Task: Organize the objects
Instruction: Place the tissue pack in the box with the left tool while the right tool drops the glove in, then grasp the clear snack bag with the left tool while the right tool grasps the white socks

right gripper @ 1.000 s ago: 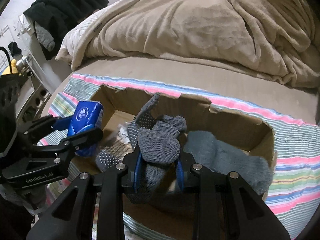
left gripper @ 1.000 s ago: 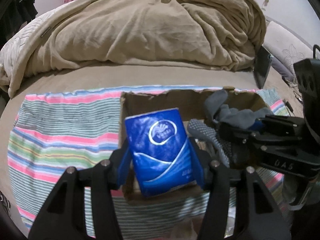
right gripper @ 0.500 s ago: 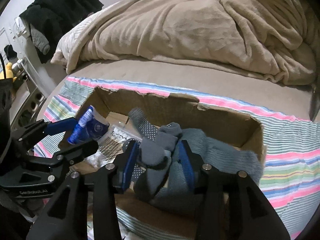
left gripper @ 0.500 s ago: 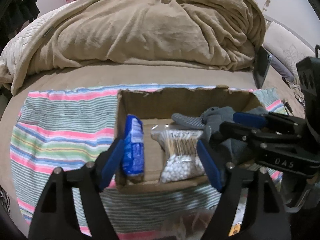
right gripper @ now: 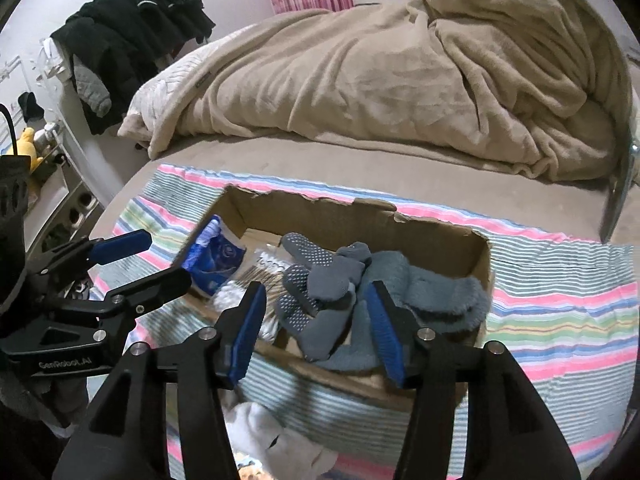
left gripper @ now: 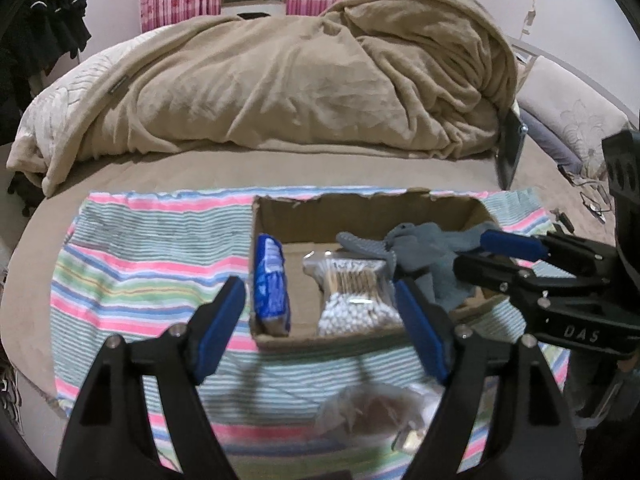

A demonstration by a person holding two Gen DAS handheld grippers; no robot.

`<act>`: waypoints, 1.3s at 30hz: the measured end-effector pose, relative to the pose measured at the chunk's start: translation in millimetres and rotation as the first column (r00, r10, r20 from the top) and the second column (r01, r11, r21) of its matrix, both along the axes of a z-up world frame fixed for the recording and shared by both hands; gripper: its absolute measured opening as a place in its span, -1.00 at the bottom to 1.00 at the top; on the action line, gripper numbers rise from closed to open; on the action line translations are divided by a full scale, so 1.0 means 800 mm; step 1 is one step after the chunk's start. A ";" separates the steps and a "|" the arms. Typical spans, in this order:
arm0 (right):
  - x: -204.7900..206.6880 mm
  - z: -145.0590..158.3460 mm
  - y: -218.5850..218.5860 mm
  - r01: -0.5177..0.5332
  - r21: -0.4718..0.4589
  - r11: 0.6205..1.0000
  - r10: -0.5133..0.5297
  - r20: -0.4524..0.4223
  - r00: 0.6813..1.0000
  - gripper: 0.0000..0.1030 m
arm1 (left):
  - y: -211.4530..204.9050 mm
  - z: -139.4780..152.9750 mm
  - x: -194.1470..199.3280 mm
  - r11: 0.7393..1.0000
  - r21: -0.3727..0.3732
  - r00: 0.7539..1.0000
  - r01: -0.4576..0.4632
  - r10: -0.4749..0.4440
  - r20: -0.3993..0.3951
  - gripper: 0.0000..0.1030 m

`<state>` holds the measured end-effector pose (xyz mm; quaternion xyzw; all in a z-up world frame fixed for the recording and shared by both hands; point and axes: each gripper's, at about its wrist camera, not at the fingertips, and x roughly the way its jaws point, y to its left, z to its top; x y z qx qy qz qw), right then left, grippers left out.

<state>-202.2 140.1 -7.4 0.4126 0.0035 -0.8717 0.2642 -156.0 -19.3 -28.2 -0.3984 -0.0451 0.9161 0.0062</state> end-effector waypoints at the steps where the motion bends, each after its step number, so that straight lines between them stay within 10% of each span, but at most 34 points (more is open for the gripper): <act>1: 0.005 0.003 0.001 0.000 0.000 1.000 0.000 -0.004 1.000 0.08 | 0.000 0.003 0.005 1.000 0.001 1.000 0.000 0.000 -0.005 0.53; 20: 0.076 0.028 0.016 0.014 0.007 1.000 -0.013 -0.033 0.999 0.09 | -0.004 0.025 0.083 1.000 0.026 0.999 -0.017 0.018 -0.040 0.53; 39: 0.112 -0.035 0.023 0.021 0.025 0.999 -0.023 0.076 0.997 0.10 | 0.000 -0.030 0.115 0.997 0.078 0.999 -0.020 0.016 0.044 0.53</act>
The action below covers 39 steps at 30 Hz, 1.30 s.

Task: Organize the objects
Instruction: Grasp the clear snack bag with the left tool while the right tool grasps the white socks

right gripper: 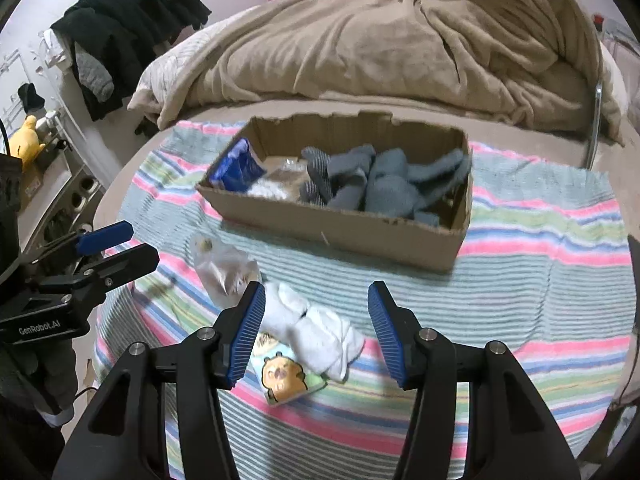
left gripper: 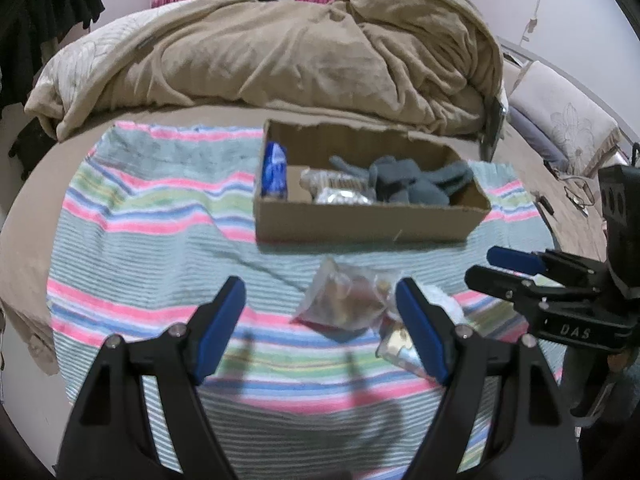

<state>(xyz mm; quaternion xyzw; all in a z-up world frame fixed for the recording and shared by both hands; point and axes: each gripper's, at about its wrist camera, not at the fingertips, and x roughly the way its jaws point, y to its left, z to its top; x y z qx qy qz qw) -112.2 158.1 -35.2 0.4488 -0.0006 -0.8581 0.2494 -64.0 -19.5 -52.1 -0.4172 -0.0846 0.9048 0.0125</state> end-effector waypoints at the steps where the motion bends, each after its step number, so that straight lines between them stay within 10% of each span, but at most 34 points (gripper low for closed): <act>1: 0.000 -0.005 0.000 0.001 0.000 1.000 -0.001 0.009 1.000 0.10 | 0.000 -0.004 0.000 1.000 0.002 1.000 0.001 -0.001 0.006 0.53; 24: -0.009 -0.076 -0.014 -0.030 -0.008 1.000 0.031 0.177 0.984 0.27 | 0.007 -0.067 -0.022 0.999 0.044 0.996 0.007 -0.011 0.089 0.77; 39: -0.011 -0.057 0.023 -0.020 -0.047 0.999 0.026 0.126 0.992 -0.51 | 0.046 -0.083 -0.054 0.996 0.015 0.991 0.087 -0.088 0.104 0.75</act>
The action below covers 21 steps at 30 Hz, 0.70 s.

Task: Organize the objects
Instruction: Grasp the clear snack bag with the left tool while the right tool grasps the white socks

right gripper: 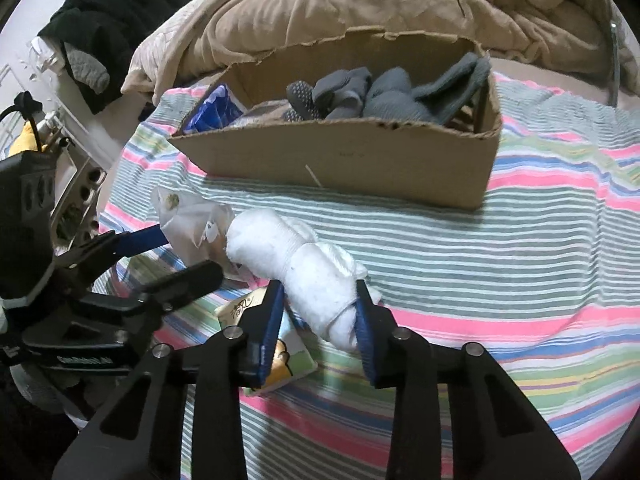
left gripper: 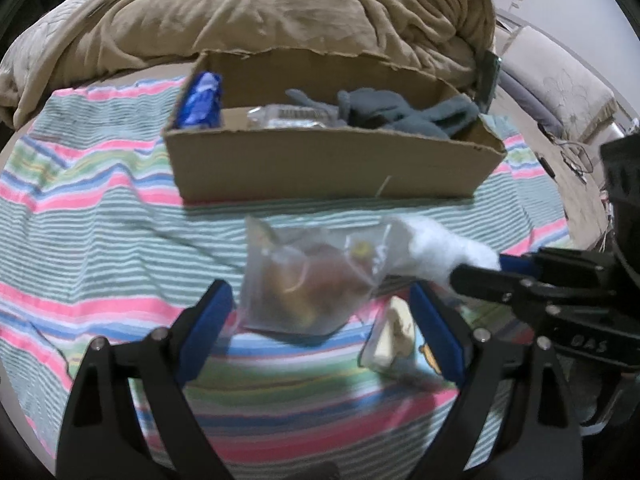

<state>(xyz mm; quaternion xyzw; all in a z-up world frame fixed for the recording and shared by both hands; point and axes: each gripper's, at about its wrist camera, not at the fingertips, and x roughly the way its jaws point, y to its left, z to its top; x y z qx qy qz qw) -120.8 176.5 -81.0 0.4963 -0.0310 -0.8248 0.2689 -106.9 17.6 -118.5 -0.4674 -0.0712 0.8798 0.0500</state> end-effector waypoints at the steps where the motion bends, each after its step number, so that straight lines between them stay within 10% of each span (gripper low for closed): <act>1: 0.000 0.002 0.002 0.003 -0.001 1.000 -0.003 -0.004 1.000 -0.51 | 0.000 -0.002 -0.002 1.000 -0.001 1.000 -0.001 0.001 0.002 0.73; 11: -0.002 0.010 0.005 0.020 -0.008 1.000 -0.021 -0.027 0.999 -0.51 | -0.002 -0.014 -0.014 1.000 -0.025 1.000 -0.011 0.010 -0.014 0.22; 21: 0.006 0.040 0.009 0.022 -0.030 0.999 -0.024 -0.080 0.996 -0.51 | -0.007 0.016 0.008 1.000 -0.004 0.998 -0.001 0.001 -0.065 0.17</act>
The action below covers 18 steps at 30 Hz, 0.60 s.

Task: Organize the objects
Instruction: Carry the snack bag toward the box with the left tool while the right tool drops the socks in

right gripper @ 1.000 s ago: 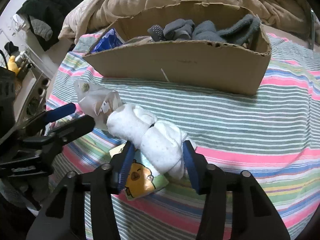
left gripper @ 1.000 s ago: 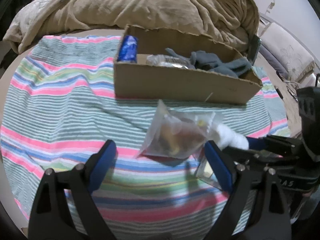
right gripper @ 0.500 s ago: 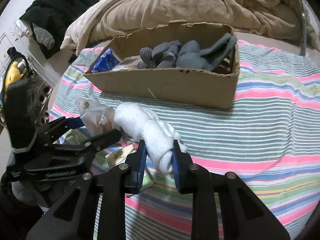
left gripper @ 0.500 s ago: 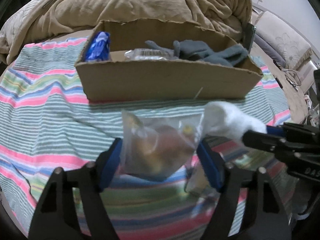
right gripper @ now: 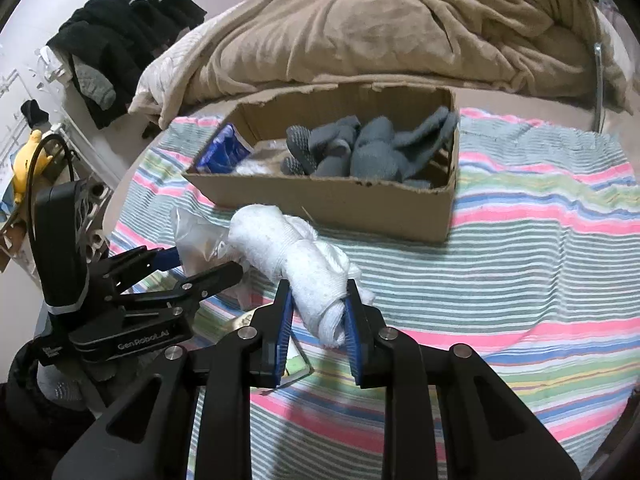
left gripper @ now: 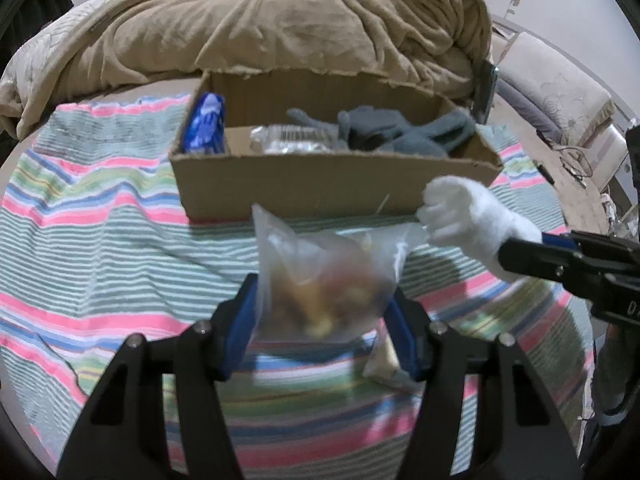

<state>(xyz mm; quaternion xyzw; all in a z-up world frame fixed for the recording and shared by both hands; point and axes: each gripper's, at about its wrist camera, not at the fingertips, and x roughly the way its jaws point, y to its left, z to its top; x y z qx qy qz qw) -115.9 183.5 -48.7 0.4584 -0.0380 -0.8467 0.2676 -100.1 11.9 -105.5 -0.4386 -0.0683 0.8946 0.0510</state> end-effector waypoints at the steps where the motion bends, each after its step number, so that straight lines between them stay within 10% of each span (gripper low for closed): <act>1: 0.001 0.004 0.000 0.001 -0.002 1.000 -0.001 -0.007 1.000 -0.51 | 0.001 0.003 0.000 1.000 0.001 1.000 0.000 0.000 -0.004 0.17; 18: -0.006 0.054 -0.013 -0.026 0.002 1.000 0.026 -0.104 0.994 -0.51 | -0.028 0.069 0.014 0.999 0.027 0.993 -0.043 0.045 -0.107 0.17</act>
